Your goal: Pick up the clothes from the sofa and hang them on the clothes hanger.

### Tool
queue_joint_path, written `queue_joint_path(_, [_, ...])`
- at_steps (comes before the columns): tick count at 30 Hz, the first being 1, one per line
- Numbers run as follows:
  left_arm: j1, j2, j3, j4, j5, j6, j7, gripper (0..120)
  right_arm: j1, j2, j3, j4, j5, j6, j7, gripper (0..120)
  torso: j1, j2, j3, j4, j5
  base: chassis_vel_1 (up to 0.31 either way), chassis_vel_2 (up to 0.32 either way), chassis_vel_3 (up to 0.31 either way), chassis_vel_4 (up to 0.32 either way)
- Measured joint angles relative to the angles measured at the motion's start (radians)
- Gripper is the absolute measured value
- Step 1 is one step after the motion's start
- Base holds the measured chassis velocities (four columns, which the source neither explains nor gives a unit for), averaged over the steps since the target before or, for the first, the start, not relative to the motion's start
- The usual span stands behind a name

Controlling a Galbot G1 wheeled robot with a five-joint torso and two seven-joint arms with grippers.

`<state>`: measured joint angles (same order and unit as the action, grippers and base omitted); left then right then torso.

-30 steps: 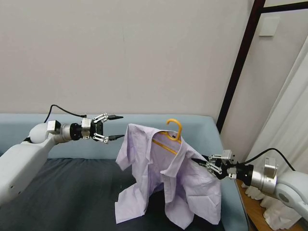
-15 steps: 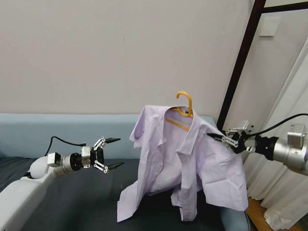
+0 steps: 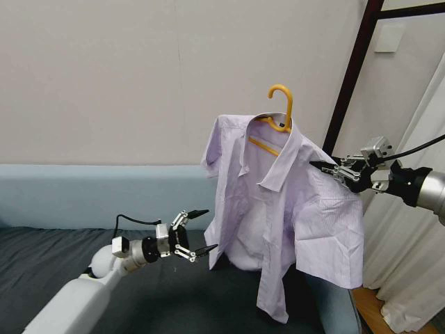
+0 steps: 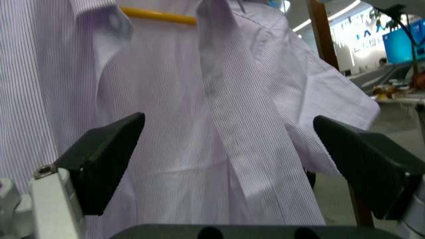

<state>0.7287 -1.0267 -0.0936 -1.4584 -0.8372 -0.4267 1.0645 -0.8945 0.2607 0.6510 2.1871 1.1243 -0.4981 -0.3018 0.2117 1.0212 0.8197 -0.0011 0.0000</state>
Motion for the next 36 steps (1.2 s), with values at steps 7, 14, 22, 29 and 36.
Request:
queue_joint_path(7, [-0.134, -0.099, 0.098, 0.136, -0.034, 0.034, 0.013, 100, 0.003, 0.0, -0.059, 0.001, -0.042, 0.023, -0.019, 7, 0.0, 0.0, 0.0, -0.0002, -0.0002, 0.0, 0.0, 0.0, 0.0])
queue_joint_path(14, [-0.236, -0.131, 0.154, 0.231, -0.038, 0.074, 0.117, 98, -0.009, 0.021, -0.098, -0.015, -0.085, 0.037, -0.036, 7, 0.0, 0.0, 0.0, 0.0, 0.0, 0.0, 0.0, 0.0, 0.0])
queue_joint_path(22, [-0.298, -0.175, 0.192, 0.301, -0.041, 0.092, 0.178, 71, 0.009, 0.029, -0.114, -0.031, -0.096, 0.045, -0.053, 7, 0.0, 0.0, 0.0, 0.0, -0.0001, 0.0, 0.0, 0.0, 0.0])
queue_joint_path(29, [-0.322, -0.199, 0.199, 0.333, -0.041, 0.109, 0.213, 43, 0.009, 0.031, -0.113, -0.037, -0.1, 0.059, -0.063, 7, 0.0, 0.0, 0.0, 0.0, -0.0001, 0.0, 0.0, 0.0, 0.0])
queue_joint_path(36, [-0.327, -0.187, 0.189, 0.325, -0.048, 0.124, 0.217, 19, 0.009, 0.027, -0.11, -0.043, -0.101, 0.07, -0.063, 7, 0.0, 0.0, 0.0, 0.0, -0.0002, 0.0, 0.0, 0.0, 0.0])
